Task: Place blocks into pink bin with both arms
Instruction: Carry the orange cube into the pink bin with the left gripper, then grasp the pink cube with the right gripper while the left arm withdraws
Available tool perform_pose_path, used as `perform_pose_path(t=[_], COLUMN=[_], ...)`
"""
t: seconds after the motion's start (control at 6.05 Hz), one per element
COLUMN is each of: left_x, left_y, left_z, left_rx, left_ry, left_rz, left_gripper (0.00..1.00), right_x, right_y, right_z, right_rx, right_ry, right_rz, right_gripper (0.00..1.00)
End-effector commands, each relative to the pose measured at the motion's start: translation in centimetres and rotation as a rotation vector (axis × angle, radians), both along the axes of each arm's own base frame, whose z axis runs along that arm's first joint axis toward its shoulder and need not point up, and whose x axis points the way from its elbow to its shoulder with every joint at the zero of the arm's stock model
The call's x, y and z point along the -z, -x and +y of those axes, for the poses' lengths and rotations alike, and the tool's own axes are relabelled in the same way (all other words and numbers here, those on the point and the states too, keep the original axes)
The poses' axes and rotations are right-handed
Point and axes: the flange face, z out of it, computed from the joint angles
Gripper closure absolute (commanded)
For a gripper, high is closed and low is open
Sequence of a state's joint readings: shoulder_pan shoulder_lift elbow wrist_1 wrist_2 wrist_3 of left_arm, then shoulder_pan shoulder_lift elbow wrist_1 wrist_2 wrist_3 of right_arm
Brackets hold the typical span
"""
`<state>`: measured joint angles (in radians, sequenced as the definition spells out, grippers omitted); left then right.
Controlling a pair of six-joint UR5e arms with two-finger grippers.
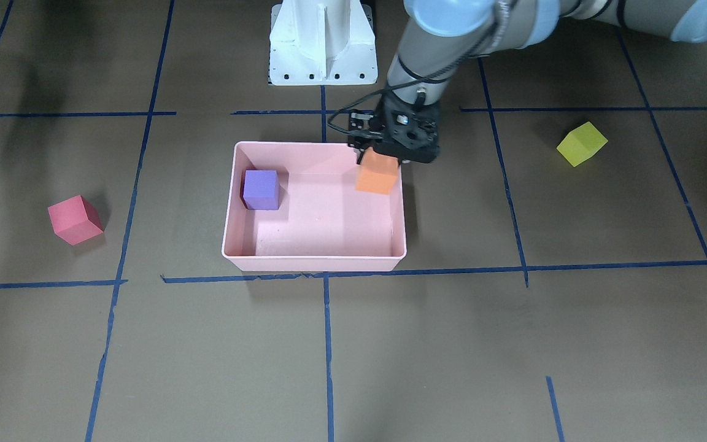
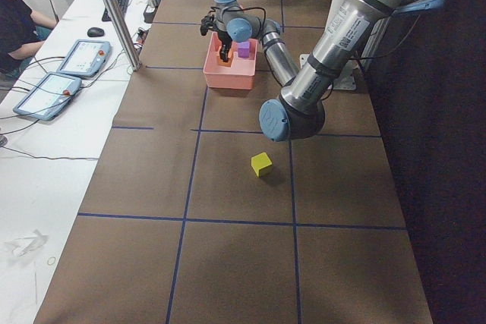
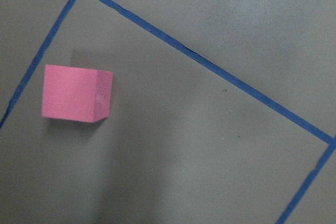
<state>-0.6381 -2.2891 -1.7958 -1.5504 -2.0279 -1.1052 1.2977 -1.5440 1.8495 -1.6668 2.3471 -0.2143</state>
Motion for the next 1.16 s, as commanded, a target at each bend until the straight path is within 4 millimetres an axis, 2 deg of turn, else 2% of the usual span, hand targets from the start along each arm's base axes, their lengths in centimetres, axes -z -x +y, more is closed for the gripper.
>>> perform_pose_path(t=[0.0,0.33,0.66,0.83,0.99], left_x=[0.1,0.0,0.1,0.1,0.0], left_y=[-0.8,-0.7,-0.7,-0.6,-0.7], left_z=[0.9,0.9,1.0,1.0,1.0], left_rx=[0.004,0.004,0.005,0.005,0.005], left_ry=[0.020,0.020,0.017,0.017,0.018], left_rz=[0.002,0.002,0.002,0.002,0.001], left_gripper=[0.00,0.00,0.00,0.00,0.00], right_x=[3.2,1.7,1.7,0.7,-1.3], right_y=[7.9,15.2,20.6,21.5,22.2], right_z=[-0.7,0.1,0.3,0.7,0.8], right_rx=[-0.056,-0.169,-0.190,-0.178,-0.166], right_ry=[0.035,0.047,0.066,0.070,0.087], right_rz=[-0.027,-0.025,-0.001,0.021,0.053], right_gripper=[0.00,0.00,0.00,0.00,0.00])
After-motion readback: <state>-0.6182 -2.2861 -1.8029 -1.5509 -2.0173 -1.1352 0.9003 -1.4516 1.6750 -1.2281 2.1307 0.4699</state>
